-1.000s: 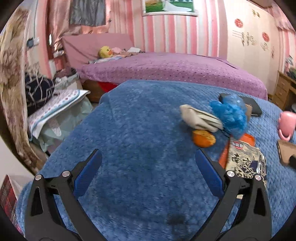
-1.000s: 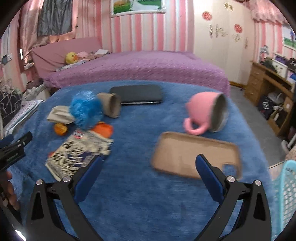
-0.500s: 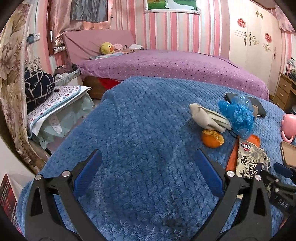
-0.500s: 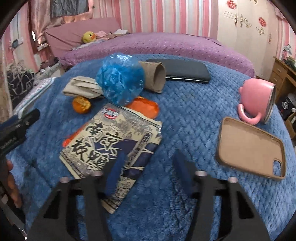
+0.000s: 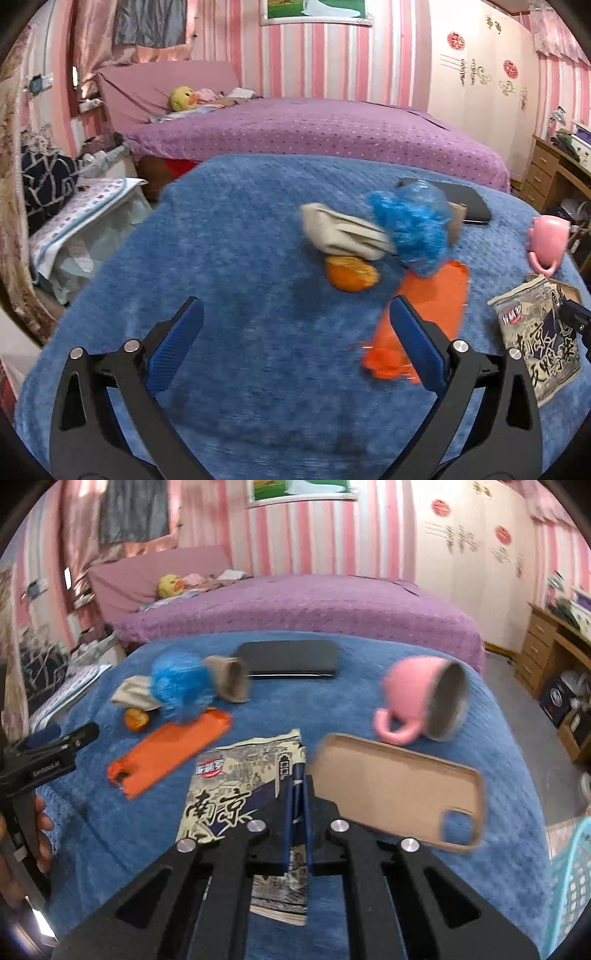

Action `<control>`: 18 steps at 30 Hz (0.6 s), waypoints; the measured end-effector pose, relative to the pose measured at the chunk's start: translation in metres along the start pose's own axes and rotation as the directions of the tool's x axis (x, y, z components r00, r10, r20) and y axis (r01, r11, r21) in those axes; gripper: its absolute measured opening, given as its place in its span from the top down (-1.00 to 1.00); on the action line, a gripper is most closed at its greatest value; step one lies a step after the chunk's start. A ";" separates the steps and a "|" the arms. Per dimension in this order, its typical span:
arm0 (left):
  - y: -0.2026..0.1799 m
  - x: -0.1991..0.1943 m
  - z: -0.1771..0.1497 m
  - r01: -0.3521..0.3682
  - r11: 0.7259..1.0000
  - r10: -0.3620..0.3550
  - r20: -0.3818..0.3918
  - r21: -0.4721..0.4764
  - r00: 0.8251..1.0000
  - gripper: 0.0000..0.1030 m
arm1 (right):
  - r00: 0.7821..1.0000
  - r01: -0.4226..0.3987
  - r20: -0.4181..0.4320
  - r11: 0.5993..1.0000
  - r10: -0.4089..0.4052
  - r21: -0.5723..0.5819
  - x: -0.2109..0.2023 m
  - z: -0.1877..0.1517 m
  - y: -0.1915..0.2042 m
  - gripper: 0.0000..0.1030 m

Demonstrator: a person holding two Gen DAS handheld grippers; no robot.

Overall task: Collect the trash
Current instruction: 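Close the left tool on the orange wrapper while the right tool grasps the snack bag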

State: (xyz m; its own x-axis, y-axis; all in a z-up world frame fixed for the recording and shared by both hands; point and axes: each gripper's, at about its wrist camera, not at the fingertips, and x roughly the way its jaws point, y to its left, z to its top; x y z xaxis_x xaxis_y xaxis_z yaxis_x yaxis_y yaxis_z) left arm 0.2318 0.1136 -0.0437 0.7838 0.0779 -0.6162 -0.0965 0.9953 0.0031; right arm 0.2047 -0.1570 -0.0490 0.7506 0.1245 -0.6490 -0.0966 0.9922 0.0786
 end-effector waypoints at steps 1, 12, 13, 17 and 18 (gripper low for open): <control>-0.007 0.001 0.000 0.022 1.000 -0.022 -0.009 0.002 1.000 -0.89 | 1.000 0.012 -0.001 1.000 -0.012 0.018 -0.001 -0.001 -0.014 0.89; -0.081 0.025 -0.016 0.083 0.982 -0.061 -0.128 0.169 0.990 -0.81 | 0.999 0.048 -0.010 0.993 -0.048 0.108 -0.007 -0.011 -0.083 0.89; -0.084 0.029 -0.018 0.079 0.980 -0.051 -0.149 0.182 0.987 -0.66 | 0.999 0.047 -0.014 0.993 -0.046 0.111 -0.006 -0.012 -0.087 0.89; -0.082 0.036 -0.020 0.122 0.978 -0.087 -0.199 0.169 0.976 -0.30 | 0.999 0.044 -0.013 0.993 -0.043 0.109 -0.004 -0.012 -0.088 0.89; -0.081 0.035 -0.020 0.137 0.977 -0.103 -0.199 0.164 0.975 -0.09 | 0.999 0.044 -0.014 0.993 -0.043 0.106 -0.004 -0.011 -0.088 0.89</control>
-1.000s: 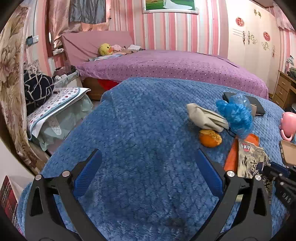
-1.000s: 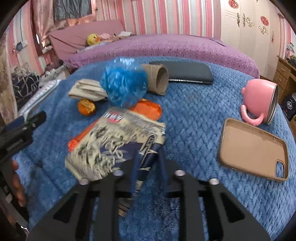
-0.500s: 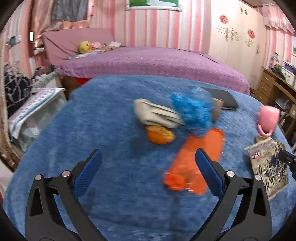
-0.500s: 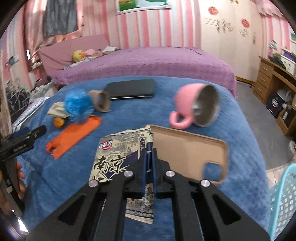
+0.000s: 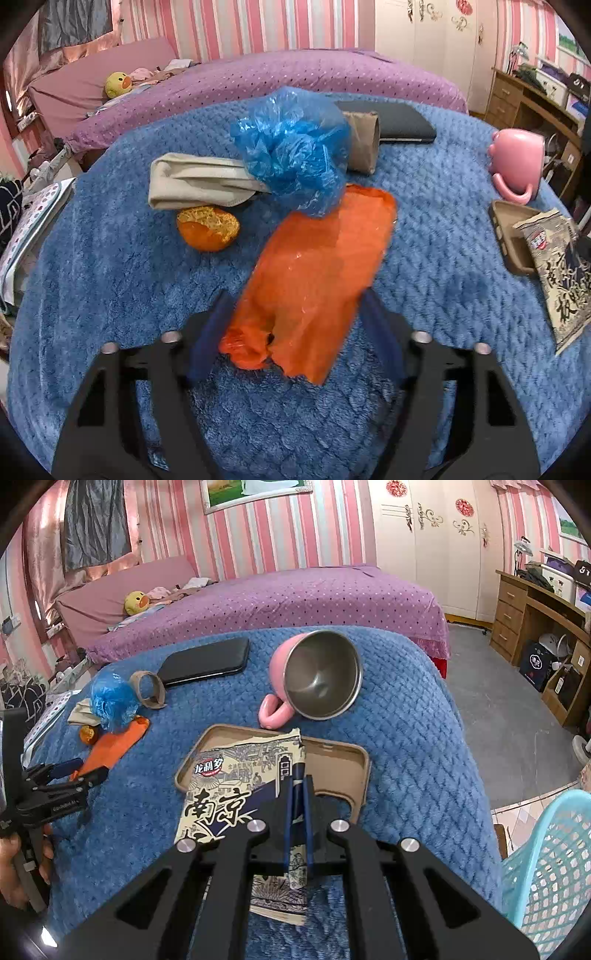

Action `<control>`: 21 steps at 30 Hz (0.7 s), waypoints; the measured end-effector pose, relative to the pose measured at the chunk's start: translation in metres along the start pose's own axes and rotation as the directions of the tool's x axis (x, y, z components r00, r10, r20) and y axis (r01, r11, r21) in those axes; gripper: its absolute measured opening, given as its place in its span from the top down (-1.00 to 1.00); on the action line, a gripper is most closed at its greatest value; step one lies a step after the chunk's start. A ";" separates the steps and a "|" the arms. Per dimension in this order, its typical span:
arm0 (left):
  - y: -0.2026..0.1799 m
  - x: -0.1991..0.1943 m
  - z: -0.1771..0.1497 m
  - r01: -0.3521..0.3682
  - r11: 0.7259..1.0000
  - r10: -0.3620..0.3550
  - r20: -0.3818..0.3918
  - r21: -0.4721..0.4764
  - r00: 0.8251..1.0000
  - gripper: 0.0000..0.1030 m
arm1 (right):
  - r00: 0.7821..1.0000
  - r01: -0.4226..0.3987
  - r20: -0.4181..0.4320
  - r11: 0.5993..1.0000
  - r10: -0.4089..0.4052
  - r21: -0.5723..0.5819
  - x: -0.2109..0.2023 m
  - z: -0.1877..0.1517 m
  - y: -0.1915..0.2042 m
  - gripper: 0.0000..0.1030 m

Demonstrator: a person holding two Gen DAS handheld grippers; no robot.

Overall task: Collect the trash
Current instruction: 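Close the left tool on the orange wrapper while the right tool grasps the snack bag, then carry the orange wrapper and snack bag in both tools over the basket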

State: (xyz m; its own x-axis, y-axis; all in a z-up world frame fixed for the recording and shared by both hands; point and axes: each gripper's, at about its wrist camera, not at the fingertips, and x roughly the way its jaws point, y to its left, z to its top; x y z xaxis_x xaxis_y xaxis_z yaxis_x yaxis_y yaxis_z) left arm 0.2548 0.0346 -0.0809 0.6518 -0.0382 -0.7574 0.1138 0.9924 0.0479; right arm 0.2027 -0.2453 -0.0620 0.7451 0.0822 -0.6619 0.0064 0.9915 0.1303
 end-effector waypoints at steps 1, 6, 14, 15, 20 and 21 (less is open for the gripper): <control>0.001 0.000 0.000 0.019 1.000 -0.019 -0.002 -0.002 1.000 0.05 | 1.000 0.000 0.000 1.000 0.000 -0.001 0.000 0.000 0.000 0.89; 0.004 -0.008 -0.005 0.053 0.999 -0.053 0.008 -0.014 0.999 0.73 | 1.000 -0.006 -0.007 1.000 0.006 0.006 0.001 -0.003 -0.004 0.89; -0.007 -0.052 -0.017 0.114 0.993 -0.114 0.096 0.004 0.989 0.73 | 0.999 -0.016 0.032 1.000 0.015 0.022 -0.015 -0.002 -0.015 0.89; -0.009 -0.057 -0.015 0.120 0.993 -0.120 0.108 0.006 0.987 0.73 | 0.999 -0.017 0.035 1.000 0.016 0.024 -0.017 -0.002 -0.016 0.89; -0.015 -0.082 -0.017 0.132 0.991 -0.133 0.176 0.016 0.975 0.73 | 0.998 -0.017 0.053 1.000 0.016 0.024 -0.027 -0.004 -0.022 0.89; -0.016 -0.086 -0.017 0.132 0.991 -0.133 0.189 0.018 0.973 0.73 | 0.998 -0.016 0.057 1.000 0.015 0.025 -0.029 -0.003 -0.024 0.89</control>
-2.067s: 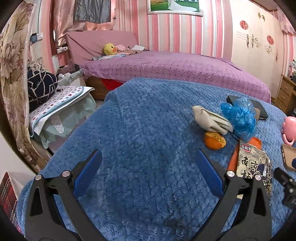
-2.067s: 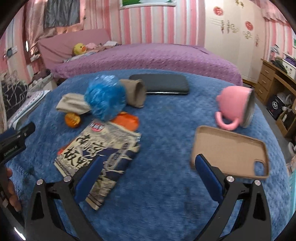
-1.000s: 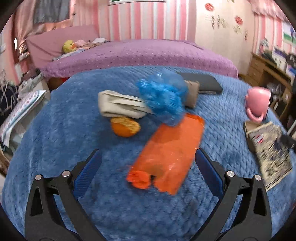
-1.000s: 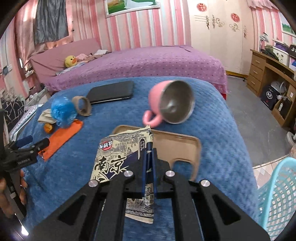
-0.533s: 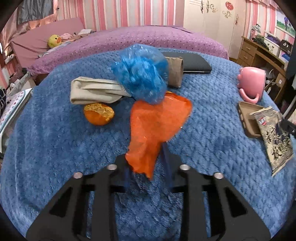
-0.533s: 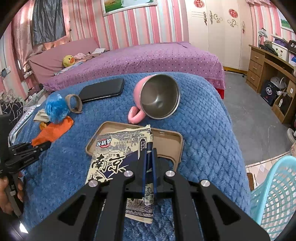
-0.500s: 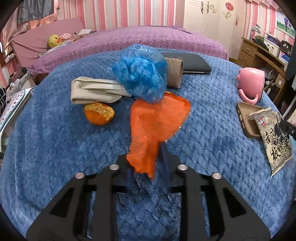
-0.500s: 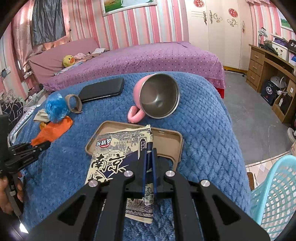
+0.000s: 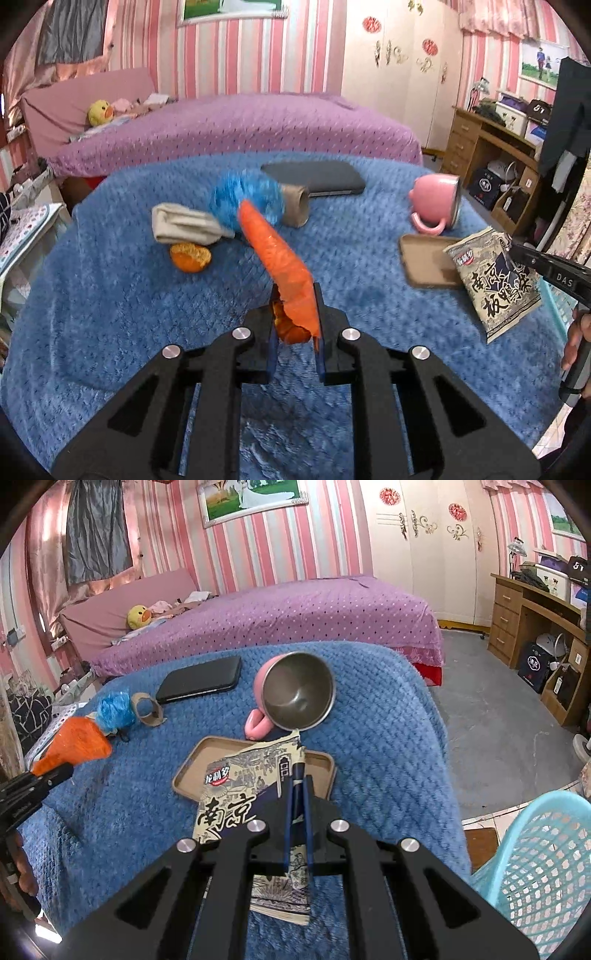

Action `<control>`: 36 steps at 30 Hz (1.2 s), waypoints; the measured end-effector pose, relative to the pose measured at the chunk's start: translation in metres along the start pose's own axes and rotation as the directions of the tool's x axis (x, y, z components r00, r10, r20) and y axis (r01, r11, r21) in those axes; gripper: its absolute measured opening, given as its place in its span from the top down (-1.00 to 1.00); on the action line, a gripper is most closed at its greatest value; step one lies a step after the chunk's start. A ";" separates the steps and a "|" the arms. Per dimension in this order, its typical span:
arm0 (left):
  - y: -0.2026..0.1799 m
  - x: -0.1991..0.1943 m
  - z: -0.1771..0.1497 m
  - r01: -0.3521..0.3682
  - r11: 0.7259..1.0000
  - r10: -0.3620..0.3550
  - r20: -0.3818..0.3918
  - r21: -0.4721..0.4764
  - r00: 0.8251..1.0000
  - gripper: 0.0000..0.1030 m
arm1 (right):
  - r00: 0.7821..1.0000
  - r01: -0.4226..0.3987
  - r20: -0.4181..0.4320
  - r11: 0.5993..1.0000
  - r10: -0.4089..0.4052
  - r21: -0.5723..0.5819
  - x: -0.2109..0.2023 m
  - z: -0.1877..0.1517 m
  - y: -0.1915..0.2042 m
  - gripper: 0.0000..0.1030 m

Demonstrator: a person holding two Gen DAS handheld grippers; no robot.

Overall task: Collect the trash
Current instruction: 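Carry the orange wrapper and snack bag in both tools over the basket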

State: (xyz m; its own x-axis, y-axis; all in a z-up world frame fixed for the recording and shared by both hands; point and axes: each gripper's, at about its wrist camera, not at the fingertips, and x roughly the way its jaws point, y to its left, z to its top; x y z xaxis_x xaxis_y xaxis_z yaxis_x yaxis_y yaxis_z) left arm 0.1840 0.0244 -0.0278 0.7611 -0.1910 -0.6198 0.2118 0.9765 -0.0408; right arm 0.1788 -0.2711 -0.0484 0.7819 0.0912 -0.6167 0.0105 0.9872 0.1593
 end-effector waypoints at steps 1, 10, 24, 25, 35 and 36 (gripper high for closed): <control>-0.001 -0.003 0.001 0.001 1.000 -0.001 0.011 0.001 1.000 0.73 | 1.000 0.001 0.008 1.000 -0.001 0.002 -0.004 0.000 -0.002 0.89; -0.038 -0.015 0.003 0.026 0.998 -0.029 0.056 0.059 0.998 0.73 | 0.998 0.014 0.055 0.999 -0.016 0.031 -0.035 0.003 -0.030 0.89; -0.180 -0.038 0.001 0.115 0.970 -0.135 0.084 0.212 0.987 0.73 | 0.975 0.174 0.111 0.973 -0.191 0.151 -0.114 -0.020 -0.146 0.89; -0.195 -0.039 -0.001 0.133 0.965 -0.154 0.078 0.224 0.985 0.73 | 0.972 0.188 0.110 0.968 -0.207 0.163 -0.118 -0.022 -0.158 0.89; -0.298 -0.038 -0.031 0.273 0.916 -0.288 0.010 0.294 0.957 0.73 | 0.936 0.310 0.087 0.917 -0.340 0.251 -0.155 -0.054 -0.243 0.89; -0.305 -0.038 -0.034 0.277 0.912 -0.292 0.006 0.303 0.956 0.73 | 0.931 0.323 0.083 0.910 -0.354 0.262 -0.159 -0.058 -0.252 0.89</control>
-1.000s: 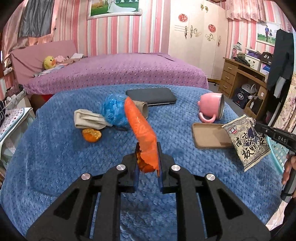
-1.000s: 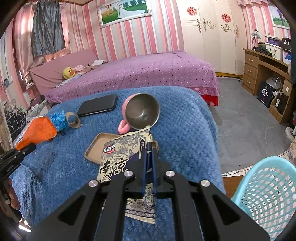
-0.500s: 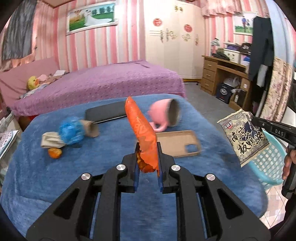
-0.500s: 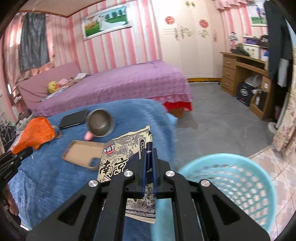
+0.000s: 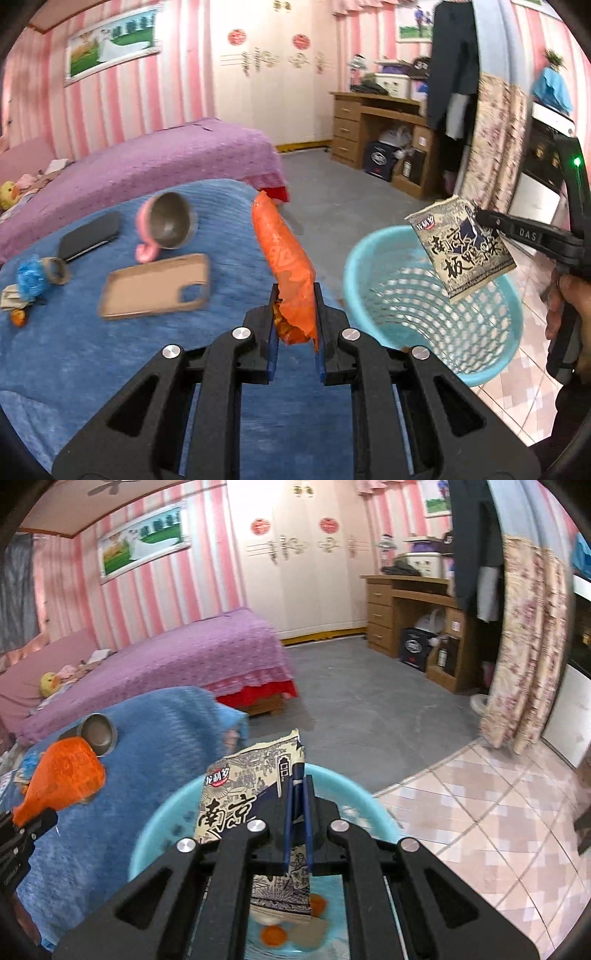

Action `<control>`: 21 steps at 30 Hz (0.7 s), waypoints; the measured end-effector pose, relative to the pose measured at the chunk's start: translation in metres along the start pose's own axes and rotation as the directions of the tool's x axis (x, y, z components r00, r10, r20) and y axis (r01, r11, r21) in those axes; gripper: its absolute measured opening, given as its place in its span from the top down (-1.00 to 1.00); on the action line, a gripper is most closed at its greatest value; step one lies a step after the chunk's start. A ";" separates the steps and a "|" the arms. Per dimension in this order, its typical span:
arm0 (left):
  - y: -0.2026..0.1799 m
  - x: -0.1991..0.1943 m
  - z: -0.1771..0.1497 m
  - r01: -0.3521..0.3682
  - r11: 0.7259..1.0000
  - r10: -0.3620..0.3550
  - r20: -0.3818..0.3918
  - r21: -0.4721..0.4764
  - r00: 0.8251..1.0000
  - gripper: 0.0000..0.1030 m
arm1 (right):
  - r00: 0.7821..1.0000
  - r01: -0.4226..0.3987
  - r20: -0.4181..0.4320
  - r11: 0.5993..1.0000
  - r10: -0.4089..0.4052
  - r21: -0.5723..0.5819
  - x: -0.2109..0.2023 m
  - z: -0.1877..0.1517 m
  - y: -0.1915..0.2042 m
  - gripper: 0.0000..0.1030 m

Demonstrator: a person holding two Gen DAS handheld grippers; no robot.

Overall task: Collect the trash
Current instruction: 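Carry the orange wrapper and snack bag in both tools over the basket, then open both tools to drop the wrapper and snack bag into the basket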

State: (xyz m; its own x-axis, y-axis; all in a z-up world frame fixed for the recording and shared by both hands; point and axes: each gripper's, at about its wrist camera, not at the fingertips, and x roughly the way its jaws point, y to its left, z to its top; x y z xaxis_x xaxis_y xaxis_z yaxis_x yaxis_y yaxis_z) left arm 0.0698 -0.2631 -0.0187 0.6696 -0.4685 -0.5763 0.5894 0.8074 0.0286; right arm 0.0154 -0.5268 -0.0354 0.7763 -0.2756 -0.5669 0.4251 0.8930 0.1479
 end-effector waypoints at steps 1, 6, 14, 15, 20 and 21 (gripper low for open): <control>-0.006 0.002 0.000 0.005 1.000 -0.005 -0.002 0.007 1.000 0.73 | 1.000 0.007 -0.001 1.000 -0.007 0.007 0.000 -0.001 -0.005 0.89; -0.045 0.015 0.003 0.046 0.998 -0.046 -0.004 0.042 0.999 0.73 | 0.999 0.036 -0.016 0.998 -0.035 0.044 0.005 -0.004 -0.034 0.89; -0.082 0.036 0.008 0.091 0.993 -0.089 -0.028 0.077 0.996 0.71 | 0.998 0.056 -0.007 0.996 -0.055 0.064 0.005 -0.006 -0.051 0.89; -0.085 0.039 0.009 0.098 0.992 -0.096 -0.032 0.077 0.995 0.71 | 0.998 0.060 -0.008 0.996 -0.059 0.061 0.006 -0.006 -0.052 0.89; -0.089 0.044 0.013 0.098 0.994 -0.096 -0.043 0.056 0.994 -0.12 | 0.998 0.065 -0.009 0.995 -0.064 0.073 0.006 -0.009 -0.059 0.89; -0.087 0.044 0.015 0.083 0.995 -0.081 -0.033 0.047 0.996 -0.34 | 0.998 0.066 -0.007 0.995 -0.065 0.077 0.005 -0.009 -0.061 0.89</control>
State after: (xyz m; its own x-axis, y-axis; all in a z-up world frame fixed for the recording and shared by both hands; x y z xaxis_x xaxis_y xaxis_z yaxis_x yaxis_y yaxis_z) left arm 0.0547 -0.3590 -0.0344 0.6041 -0.5205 -0.6035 0.6636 0.7478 0.0194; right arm -0.0105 -0.5796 -0.0548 0.7435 -0.3307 -0.5813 0.5098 0.8428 0.1726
